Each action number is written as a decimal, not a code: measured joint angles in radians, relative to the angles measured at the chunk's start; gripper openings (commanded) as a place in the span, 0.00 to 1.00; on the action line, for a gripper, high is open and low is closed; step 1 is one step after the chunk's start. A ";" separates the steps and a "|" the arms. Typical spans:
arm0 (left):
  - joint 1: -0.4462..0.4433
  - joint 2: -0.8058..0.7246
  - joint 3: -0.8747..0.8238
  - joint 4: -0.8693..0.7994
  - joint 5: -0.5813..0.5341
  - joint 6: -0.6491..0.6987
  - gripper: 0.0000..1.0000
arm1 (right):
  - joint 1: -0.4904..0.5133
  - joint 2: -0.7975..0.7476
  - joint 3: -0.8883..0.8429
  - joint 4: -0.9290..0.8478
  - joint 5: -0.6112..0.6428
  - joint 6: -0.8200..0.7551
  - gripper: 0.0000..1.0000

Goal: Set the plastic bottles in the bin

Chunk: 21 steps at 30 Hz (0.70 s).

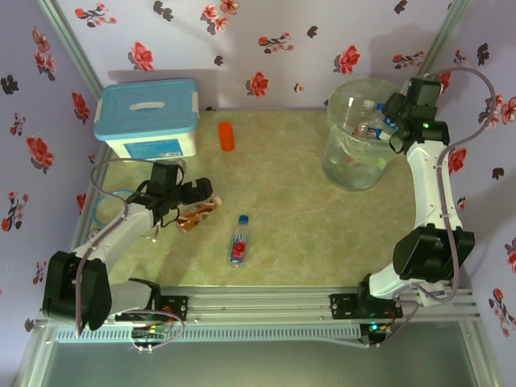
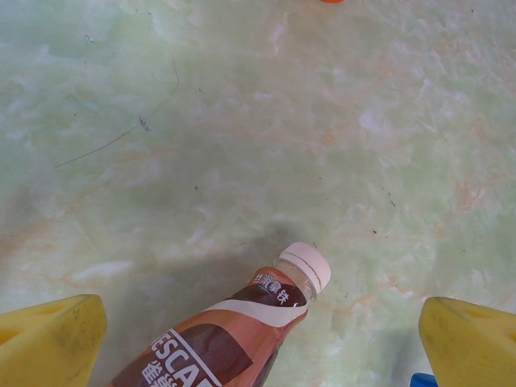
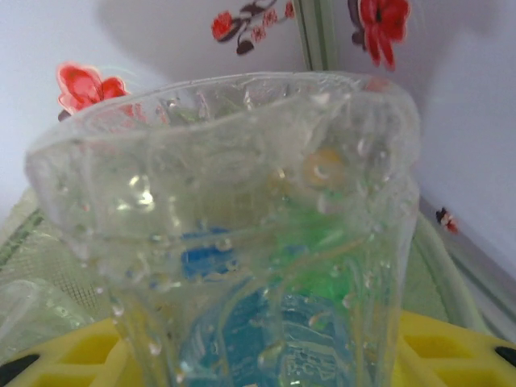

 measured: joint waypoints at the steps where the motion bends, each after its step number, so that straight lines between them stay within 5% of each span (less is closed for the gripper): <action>1: 0.000 0.000 0.000 0.000 0.000 0.000 1.00 | -0.001 0.004 0.000 -0.004 -0.015 0.012 0.43; 7: 0.000 0.000 0.000 0.000 0.000 0.000 1.00 | -0.001 0.012 0.000 -0.027 -0.118 0.078 0.47; 15: 0.000 0.000 -0.001 0.001 0.000 0.003 1.00 | -0.005 0.015 0.020 -0.108 -0.190 0.105 0.77; 21: 0.000 0.000 -0.003 0.001 0.000 0.003 1.00 | -0.004 0.017 0.148 -0.237 -0.187 0.075 0.86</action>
